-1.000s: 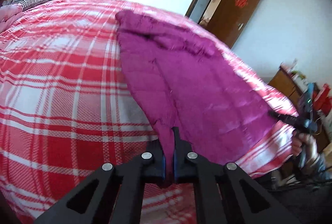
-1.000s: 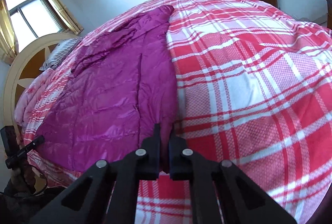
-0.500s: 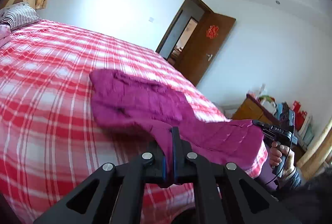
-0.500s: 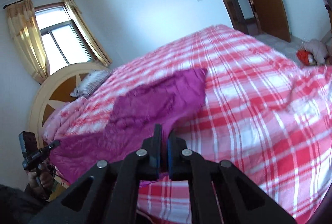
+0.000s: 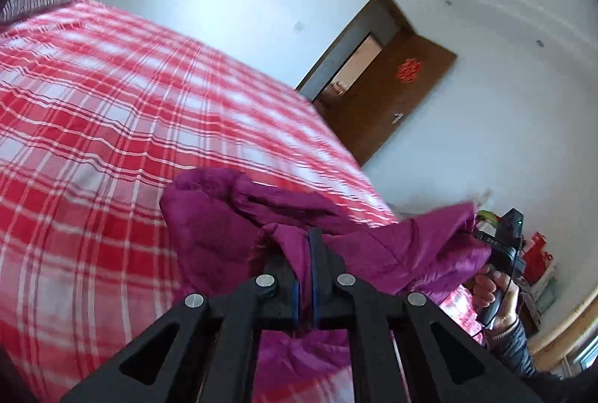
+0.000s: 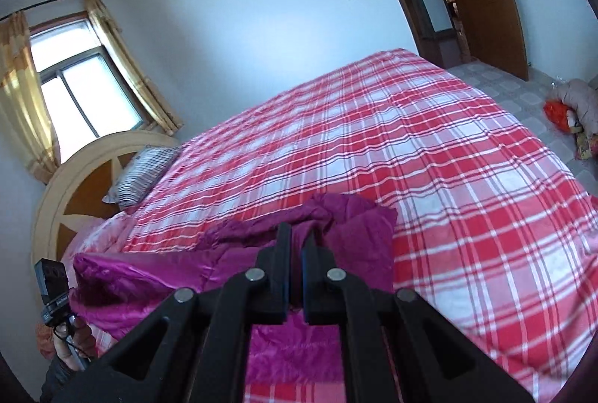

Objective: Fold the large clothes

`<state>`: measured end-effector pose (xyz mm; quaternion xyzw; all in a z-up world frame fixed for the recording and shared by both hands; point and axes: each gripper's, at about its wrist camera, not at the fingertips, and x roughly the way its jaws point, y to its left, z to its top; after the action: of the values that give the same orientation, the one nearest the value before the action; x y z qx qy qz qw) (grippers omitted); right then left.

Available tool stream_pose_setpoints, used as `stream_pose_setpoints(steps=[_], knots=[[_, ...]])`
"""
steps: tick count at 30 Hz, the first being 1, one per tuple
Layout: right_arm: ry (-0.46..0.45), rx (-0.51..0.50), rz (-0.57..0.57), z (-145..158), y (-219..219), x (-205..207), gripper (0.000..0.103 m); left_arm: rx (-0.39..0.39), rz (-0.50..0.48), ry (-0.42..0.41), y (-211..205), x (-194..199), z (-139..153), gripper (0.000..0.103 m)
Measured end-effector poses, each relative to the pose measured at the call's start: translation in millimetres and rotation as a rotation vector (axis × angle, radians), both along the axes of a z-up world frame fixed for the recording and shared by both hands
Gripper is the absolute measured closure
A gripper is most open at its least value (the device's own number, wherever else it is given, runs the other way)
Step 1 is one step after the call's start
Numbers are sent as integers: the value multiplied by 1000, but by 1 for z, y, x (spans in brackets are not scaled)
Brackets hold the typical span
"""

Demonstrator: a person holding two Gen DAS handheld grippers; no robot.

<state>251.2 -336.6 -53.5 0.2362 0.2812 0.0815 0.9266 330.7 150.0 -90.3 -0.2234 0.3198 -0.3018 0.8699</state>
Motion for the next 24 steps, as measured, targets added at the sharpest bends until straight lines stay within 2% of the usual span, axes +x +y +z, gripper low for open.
stream_pose_setpoints(steps=[6, 13, 17, 22, 24], knots=[[104, -36, -43, -36, -3, 63, 96, 100, 83, 152, -12, 67, -32, 98], [201, -41, -62, -79, -12, 106, 97, 142, 101, 250, -19, 97, -41, 95], [229, -39, -59, -95, -13, 109, 97, 149, 99, 235, -14, 96, -38, 94], [241, -47, -69, -102, -16, 113, 97, 163, 185, 158, -1, 92, -20, 94], [246, -64, -81, -100, -16, 116, 97, 231, 305, 112, 4, 87, -9, 74]])
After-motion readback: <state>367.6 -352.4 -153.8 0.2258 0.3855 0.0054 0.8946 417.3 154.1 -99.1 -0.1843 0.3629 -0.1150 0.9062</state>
